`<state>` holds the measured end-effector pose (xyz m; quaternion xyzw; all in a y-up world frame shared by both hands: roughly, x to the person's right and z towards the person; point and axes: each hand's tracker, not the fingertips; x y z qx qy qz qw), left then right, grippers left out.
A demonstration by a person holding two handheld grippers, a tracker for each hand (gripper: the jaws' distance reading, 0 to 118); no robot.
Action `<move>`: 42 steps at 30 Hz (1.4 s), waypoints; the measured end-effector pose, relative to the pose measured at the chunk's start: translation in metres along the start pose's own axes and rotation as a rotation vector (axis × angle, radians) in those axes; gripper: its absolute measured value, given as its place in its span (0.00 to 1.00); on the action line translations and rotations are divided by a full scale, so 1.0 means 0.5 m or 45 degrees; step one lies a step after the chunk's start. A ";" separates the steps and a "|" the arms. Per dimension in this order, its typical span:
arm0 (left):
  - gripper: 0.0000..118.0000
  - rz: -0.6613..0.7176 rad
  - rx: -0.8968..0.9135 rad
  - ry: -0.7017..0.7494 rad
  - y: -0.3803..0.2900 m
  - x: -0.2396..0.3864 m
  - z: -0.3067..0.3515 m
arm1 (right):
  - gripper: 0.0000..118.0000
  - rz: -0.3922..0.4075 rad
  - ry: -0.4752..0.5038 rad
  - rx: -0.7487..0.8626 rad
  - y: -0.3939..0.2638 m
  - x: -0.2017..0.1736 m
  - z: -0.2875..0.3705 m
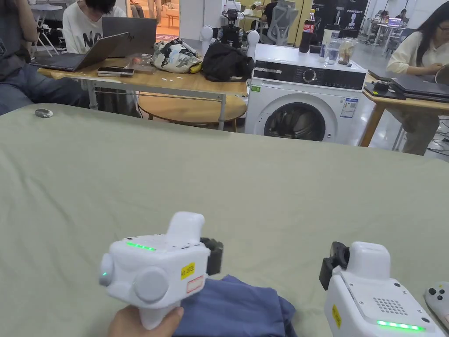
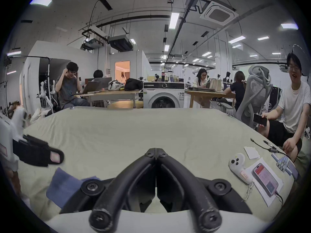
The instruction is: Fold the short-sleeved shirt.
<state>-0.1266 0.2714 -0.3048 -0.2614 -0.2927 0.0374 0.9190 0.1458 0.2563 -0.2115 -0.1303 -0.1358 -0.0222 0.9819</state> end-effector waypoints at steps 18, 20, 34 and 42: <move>0.00 -0.032 0.525 0.512 -0.031 -0.124 0.123 | 0.00 0.049 0.016 0.112 0.048 -0.060 0.011; 0.00 -0.019 0.494 0.489 -0.038 -0.128 0.127 | 0.00 0.017 0.072 0.011 0.019 -0.062 0.019; 0.00 0.021 0.116 0.452 -0.089 -0.152 0.109 | 0.00 -0.025 0.246 -0.646 -0.168 -0.116 -0.049; 0.32 0.495 -0.210 -0.122 -0.109 -0.251 0.076 | 0.00 -0.012 0.284 -0.682 -0.163 -0.106 -0.056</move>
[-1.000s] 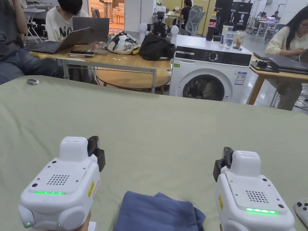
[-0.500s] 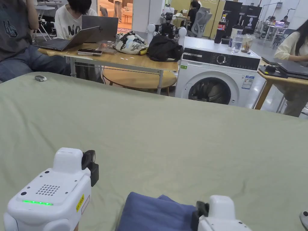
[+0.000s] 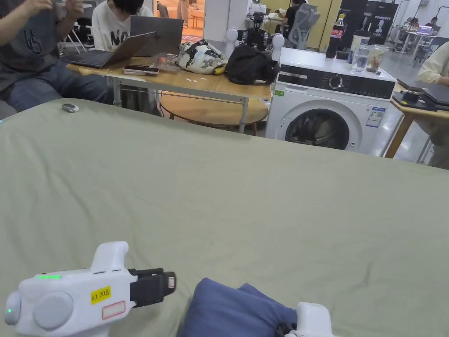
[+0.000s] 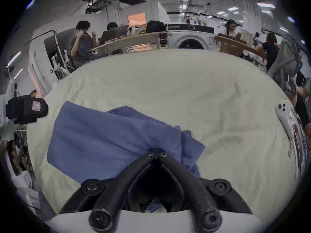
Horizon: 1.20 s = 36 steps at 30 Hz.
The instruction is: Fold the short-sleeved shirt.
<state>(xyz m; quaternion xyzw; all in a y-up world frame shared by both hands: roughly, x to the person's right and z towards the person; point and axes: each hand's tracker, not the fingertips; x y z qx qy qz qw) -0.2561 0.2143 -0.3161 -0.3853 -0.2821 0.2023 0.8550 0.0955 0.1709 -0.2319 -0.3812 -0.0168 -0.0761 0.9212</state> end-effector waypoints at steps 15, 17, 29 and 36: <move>0.68 0.293 -0.616 -0.536 -0.009 -0.036 -0.220 | 0.00 -0.045 0.057 -0.009 -0.001 0.018 0.000; 0.60 0.326 -0.569 -0.527 -0.008 -0.041 -0.220 | 0.00 -0.054 0.060 -0.006 -0.002 0.018 0.001; 0.28 0.342 -0.472 -0.410 -0.025 -0.036 -0.193 | 0.00 0.013 0.028 0.052 -0.009 -0.001 0.012; 0.28 0.431 -0.498 -0.414 0.005 -0.033 -0.159 | 0.00 0.155 -0.107 0.476 0.049 -0.012 0.083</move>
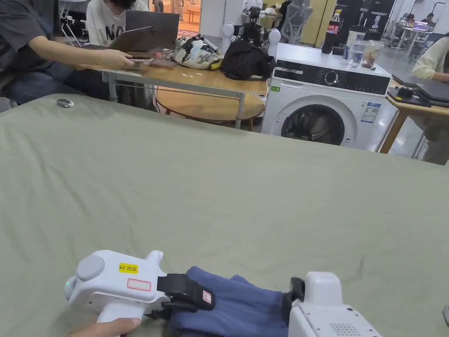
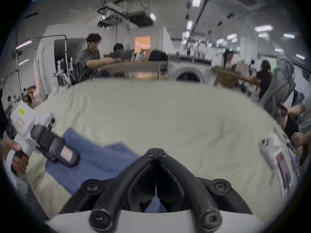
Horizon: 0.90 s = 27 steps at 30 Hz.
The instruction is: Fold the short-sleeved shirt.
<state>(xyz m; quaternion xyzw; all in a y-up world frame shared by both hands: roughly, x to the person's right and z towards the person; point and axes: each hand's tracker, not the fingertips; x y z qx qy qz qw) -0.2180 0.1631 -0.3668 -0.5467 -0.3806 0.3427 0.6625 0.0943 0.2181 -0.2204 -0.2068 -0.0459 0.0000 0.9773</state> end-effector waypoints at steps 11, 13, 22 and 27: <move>0.28 -0.056 0.078 0.117 0.049 0.026 0.181 | 0.00 -0.005 -0.135 0.347 0.100 -0.017 0.020; 0.28 -0.038 0.104 0.146 0.056 0.014 0.231 | 0.00 -0.003 -0.135 0.354 0.110 -0.041 0.012; 0.28 -0.020 0.275 0.419 0.049 -0.037 0.534 | 0.00 0.024 0.083 0.360 0.163 -0.217 -0.040; 0.28 0.078 0.330 0.596 0.053 -0.078 0.692 | 0.00 0.024 0.177 0.366 0.206 -0.331 -0.066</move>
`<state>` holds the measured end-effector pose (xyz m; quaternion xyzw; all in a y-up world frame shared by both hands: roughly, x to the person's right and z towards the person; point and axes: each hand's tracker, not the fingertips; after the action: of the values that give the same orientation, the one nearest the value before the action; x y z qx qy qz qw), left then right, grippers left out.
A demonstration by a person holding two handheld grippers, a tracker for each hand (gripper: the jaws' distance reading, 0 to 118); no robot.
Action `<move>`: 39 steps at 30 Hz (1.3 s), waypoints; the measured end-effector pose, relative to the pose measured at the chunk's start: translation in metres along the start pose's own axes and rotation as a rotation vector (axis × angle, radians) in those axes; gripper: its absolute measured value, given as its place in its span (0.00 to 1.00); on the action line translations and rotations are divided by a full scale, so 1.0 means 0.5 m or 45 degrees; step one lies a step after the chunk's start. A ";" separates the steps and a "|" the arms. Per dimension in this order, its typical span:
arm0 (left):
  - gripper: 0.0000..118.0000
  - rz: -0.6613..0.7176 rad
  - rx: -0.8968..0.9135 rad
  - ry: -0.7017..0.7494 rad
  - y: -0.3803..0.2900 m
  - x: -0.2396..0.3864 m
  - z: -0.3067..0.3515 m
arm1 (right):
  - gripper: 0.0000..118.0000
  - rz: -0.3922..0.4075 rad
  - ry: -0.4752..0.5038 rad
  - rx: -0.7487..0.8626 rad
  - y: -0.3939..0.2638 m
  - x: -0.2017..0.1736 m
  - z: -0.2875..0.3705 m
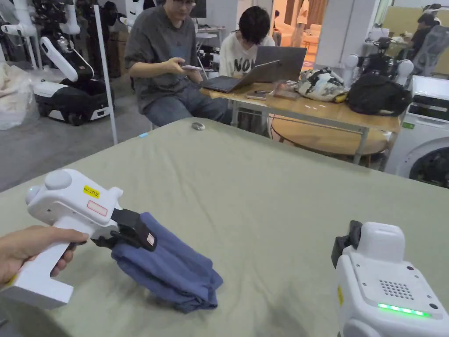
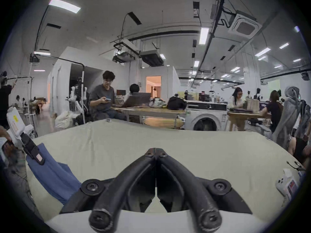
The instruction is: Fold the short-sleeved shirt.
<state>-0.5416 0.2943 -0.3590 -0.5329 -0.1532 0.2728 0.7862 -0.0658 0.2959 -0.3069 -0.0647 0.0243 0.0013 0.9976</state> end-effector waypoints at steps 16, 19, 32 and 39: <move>0.28 0.004 0.019 0.593 0.093 -0.193 0.094 | 0.00 0.088 0.221 -0.128 -0.047 -0.179 -0.067; 0.28 0.052 0.007 0.595 0.079 -0.191 0.051 | 0.00 0.084 0.231 -0.150 -0.049 -0.178 -0.068; 0.60 -0.141 0.336 0.815 0.093 -0.171 0.131 | 0.00 0.113 0.222 -0.128 -0.029 -0.135 -0.056; 0.60 -0.403 0.477 0.556 -0.005 -0.028 0.016 | 0.00 0.083 0.135 -0.111 -0.019 -0.064 -0.039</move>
<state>-0.5565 0.2911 -0.3530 -0.3943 -0.0091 0.0499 0.9176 -0.0987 0.2842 -0.3233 -0.1071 0.0789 0.0315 0.9906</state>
